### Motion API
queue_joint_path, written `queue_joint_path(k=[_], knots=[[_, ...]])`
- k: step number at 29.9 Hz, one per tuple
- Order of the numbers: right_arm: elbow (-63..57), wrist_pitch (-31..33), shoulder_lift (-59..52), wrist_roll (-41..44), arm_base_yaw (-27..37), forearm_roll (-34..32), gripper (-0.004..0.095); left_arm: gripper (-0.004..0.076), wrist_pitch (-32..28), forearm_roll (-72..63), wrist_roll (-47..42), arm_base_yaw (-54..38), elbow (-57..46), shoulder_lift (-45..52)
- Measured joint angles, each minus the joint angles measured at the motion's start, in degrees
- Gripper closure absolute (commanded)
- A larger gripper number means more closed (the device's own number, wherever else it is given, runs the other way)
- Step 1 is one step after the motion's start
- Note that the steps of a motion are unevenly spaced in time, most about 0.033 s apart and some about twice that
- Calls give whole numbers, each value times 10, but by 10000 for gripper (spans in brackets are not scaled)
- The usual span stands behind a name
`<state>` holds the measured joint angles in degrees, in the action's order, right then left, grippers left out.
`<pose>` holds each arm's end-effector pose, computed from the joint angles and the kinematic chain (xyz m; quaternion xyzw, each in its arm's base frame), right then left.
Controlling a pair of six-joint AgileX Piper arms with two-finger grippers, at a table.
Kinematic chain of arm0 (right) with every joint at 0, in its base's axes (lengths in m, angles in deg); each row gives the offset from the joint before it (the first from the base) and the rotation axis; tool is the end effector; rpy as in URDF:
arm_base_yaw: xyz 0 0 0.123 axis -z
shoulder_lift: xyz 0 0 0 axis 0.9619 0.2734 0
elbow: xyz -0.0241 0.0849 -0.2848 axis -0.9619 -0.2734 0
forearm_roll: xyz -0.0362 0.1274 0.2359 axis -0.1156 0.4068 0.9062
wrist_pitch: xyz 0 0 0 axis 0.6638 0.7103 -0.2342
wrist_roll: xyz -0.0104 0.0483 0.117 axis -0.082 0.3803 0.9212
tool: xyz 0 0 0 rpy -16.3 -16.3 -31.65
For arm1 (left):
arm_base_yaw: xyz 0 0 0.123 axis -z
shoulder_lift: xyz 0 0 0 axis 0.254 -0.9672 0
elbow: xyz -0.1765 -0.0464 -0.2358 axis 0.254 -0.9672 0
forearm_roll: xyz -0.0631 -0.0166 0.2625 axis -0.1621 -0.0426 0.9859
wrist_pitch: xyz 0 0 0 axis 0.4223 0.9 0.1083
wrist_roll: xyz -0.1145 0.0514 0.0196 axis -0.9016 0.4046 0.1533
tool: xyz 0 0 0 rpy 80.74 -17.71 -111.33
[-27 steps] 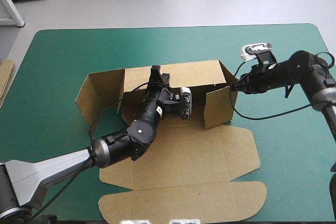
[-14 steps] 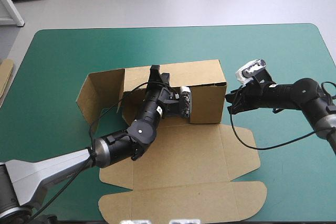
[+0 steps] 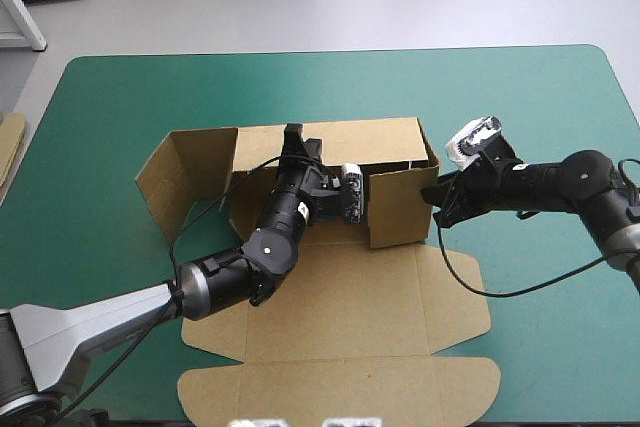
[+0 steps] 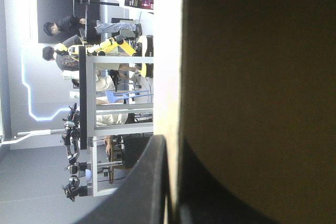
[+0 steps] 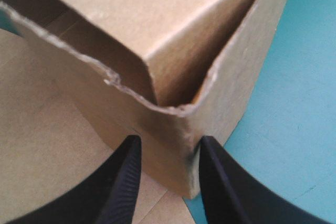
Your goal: Fold the box
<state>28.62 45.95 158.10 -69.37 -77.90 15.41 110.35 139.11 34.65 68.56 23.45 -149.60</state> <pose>0.3024 0.0920 0.2910 -0.3210 0.8471 0.2151 0.3649 0.2876 -0.2666 0.2816 0.6027 0.5241 0.3273 0.5049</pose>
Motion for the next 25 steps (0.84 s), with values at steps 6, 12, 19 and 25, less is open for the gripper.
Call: queue_joint_path(k=[6, 12, 19, 25], knots=[[0, 10, -1, -8, 0, -15, 510, 732, 0, 0, -1, 0, 0, 0], [0, 10, 19, -30, 0, 8, 229, 732, -1, 0, -1, 0, 0, 0], [4, -10, 28, -30, 0, 24, 234, 732, 0, 0, -11, 0, 0, 0], [19, -51, 28, -7, -53, 0, 287, 732, 2, 1, -12, 0, 0, -1]])
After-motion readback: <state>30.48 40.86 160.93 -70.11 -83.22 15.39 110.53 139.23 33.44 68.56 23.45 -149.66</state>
